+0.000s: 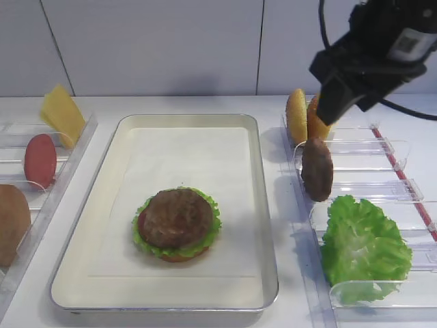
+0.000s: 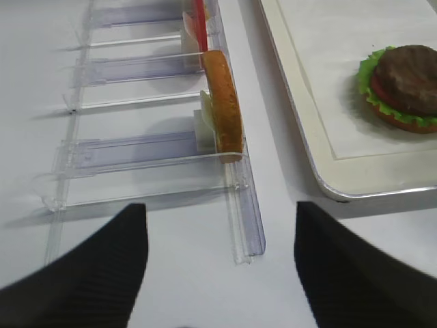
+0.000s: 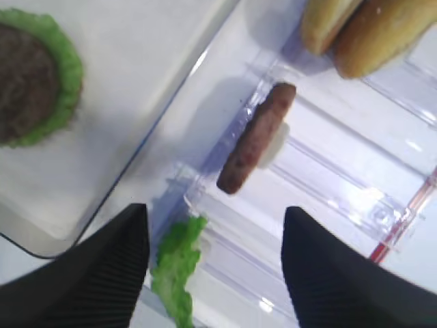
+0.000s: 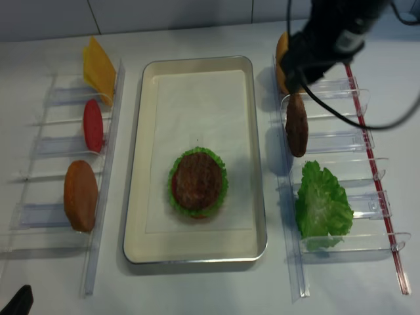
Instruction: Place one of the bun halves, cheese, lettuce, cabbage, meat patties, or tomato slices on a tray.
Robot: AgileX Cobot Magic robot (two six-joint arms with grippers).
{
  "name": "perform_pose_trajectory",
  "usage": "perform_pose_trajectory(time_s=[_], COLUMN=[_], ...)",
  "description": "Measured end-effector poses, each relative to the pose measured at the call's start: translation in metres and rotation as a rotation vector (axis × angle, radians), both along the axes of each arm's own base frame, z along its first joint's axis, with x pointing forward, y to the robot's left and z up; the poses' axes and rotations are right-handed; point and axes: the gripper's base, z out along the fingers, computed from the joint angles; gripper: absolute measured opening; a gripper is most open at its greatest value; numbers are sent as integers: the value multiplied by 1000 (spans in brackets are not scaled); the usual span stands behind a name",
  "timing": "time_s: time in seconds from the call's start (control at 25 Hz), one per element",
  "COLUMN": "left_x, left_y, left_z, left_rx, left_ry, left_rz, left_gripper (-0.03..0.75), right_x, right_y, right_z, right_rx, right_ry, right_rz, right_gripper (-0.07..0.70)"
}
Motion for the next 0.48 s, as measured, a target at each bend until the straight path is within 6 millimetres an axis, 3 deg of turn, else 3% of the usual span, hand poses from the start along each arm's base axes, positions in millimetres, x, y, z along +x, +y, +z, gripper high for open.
perform_pose_trajectory(time_s=[0.32, 0.48], left_x=[0, 0], left_y=[0, 0], left_z=[0, 0], left_rx=[0, 0], left_ry=[0, 0], left_rz=[0, 0], left_gripper=[422, 422], right_x=[-55, -80], right_y=[-21, -33], right_z=[-27, -29], right_rx=[-14, -28], right_ry=[1, -50], right_rz=[-34, -59], right_gripper=[438, 435])
